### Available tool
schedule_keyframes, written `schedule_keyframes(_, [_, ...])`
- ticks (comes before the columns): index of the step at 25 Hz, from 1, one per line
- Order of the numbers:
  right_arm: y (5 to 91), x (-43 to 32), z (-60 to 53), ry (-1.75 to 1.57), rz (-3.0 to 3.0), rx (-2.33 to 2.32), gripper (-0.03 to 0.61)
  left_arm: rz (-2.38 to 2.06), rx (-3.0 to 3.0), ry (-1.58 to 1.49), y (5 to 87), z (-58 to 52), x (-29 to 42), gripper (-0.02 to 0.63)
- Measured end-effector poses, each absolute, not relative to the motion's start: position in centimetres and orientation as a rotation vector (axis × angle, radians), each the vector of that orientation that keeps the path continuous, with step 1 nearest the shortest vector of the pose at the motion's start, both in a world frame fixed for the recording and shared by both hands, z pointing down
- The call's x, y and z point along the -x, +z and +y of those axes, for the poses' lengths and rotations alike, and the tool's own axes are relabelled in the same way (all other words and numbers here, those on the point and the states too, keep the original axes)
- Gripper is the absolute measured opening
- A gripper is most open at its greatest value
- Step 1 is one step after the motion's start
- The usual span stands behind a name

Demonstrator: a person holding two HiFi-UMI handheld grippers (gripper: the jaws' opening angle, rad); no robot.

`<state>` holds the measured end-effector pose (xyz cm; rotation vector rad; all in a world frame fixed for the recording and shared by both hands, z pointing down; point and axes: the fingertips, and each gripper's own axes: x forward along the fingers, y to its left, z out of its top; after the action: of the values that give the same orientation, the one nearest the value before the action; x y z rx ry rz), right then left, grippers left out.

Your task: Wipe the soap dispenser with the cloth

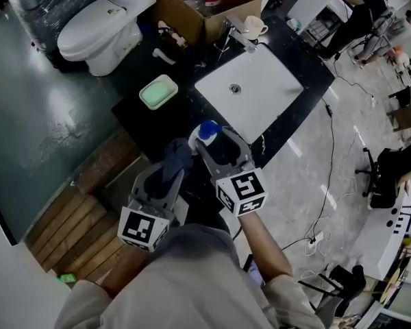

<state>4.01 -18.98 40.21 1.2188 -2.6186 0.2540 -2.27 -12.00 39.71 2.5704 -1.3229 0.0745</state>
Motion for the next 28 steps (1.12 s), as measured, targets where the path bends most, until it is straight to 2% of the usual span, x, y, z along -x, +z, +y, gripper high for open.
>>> schedule_keyframes(11, [40.9, -3.3, -20.5, 0.208, -2.661, -1.105, 0.186, -1.413, -2.49, 0.118, 41.2, -14.1, 2.5, 0.091])
schedule_keyframes(15, [41.1, -3.0, -20.3, 0.164, -2.642, -1.112, 0.14, -1.389, -2.503, 0.119, 41.3, -13.9, 2.9, 0.091])
schedule_keyframes(28, [40.9, -6.0, -18.8, 0.287, -2.64, -1.286, 0.137, -1.267, -2.576, 0.111, 41.8, -12.9, 1.5, 0.091])
